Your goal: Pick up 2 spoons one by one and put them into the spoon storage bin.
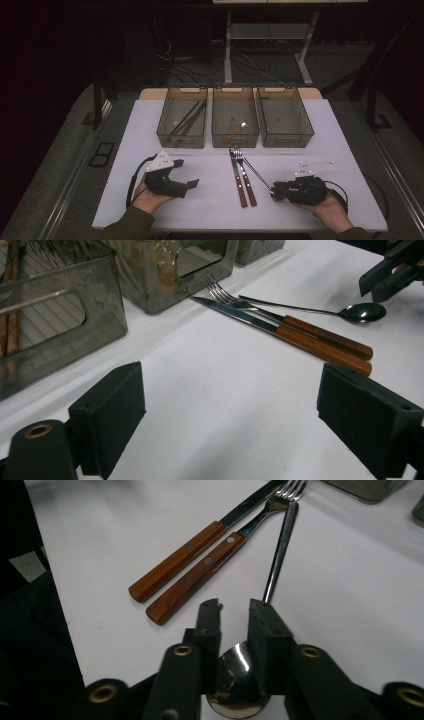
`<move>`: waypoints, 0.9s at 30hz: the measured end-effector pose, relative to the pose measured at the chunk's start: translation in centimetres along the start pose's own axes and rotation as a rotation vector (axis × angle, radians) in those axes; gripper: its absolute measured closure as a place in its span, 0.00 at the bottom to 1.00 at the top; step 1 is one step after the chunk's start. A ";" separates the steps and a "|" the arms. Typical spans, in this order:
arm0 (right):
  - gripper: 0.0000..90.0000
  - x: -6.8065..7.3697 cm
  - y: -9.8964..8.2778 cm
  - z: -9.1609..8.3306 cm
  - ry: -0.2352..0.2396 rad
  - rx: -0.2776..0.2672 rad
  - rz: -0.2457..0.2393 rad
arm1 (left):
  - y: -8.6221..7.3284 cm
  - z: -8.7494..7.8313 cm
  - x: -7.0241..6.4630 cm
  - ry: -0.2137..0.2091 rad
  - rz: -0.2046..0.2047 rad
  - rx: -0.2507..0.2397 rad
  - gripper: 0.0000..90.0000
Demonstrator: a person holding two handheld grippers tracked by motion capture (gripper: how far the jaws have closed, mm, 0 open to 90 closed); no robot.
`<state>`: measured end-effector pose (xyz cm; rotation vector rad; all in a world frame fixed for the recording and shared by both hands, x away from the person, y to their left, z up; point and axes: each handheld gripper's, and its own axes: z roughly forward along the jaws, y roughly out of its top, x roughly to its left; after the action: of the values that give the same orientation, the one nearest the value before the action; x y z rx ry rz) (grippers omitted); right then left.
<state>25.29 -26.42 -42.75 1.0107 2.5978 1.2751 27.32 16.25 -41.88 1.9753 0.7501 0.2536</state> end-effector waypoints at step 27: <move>1.00 2.1 0.1 2.5 -0.012 0.194 -0.087 | -1.4 0.8 -0.5 -0.024 0.030 0.059 0.00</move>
<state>24.58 -23.43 -43.86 0.9163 2.7652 1.0111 26.78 15.86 -43.48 2.0429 0.7202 0.2271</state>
